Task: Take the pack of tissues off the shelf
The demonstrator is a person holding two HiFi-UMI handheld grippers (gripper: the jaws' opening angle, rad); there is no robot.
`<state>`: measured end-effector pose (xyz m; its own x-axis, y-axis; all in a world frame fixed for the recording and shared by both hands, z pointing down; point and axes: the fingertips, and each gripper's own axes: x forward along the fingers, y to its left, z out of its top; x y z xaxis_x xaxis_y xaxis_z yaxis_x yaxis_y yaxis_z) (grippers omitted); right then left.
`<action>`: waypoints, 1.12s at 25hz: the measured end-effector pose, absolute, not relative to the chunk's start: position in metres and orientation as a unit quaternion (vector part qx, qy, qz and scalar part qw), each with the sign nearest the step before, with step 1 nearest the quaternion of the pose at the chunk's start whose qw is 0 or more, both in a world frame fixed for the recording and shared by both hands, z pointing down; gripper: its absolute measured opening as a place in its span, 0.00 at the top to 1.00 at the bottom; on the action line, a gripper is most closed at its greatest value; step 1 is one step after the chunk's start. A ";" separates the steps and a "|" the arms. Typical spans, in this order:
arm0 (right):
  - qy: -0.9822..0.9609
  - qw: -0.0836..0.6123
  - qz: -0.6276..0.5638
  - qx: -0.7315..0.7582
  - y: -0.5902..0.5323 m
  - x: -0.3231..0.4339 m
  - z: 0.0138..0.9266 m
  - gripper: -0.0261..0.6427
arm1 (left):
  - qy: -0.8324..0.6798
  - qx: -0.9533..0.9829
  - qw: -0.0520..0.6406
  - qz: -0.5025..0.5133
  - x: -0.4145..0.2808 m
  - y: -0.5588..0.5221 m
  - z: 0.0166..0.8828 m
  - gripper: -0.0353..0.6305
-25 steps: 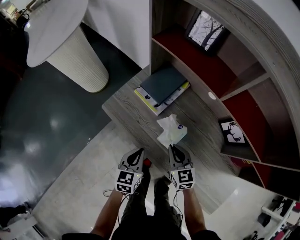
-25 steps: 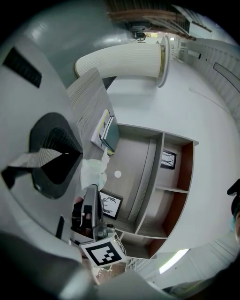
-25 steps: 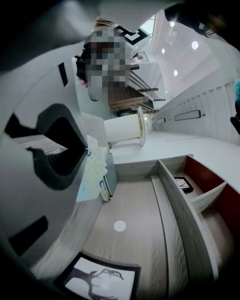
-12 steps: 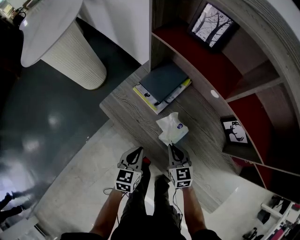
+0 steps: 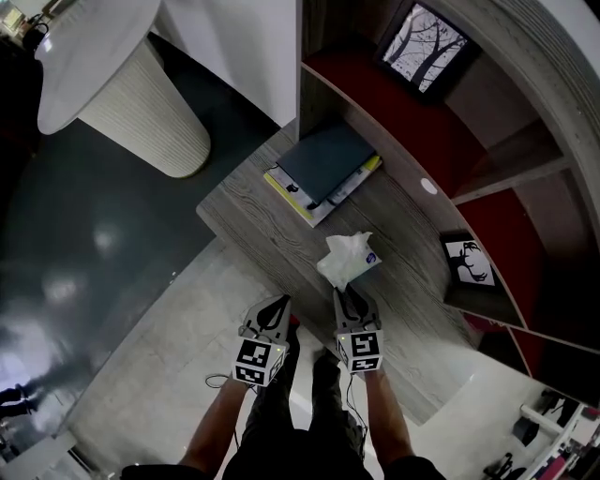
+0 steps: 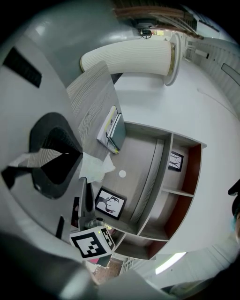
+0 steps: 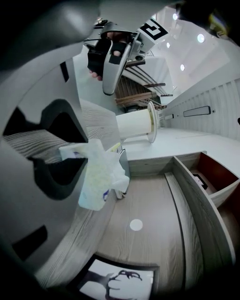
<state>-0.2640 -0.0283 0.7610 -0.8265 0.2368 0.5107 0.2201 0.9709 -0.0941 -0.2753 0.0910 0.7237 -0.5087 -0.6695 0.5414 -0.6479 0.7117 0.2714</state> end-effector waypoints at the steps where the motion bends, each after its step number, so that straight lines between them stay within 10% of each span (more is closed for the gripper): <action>1: -0.956 0.268 0.017 -0.119 -0.029 -0.264 0.762 0.77 | -0.868 0.381 0.318 -0.017 -0.274 0.090 0.724 0.94; 28: -0.979 0.159 0.010 -0.124 -0.058 -0.223 0.626 0.78 | -0.904 0.372 0.211 -0.018 -0.232 0.063 0.603 0.94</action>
<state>-0.2231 -0.0578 0.6258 -0.9187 0.2462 0.3088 0.2398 0.9690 -0.0592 -0.2324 0.0626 0.6028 -0.6345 -0.6794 0.3686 -0.6643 0.7231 0.1892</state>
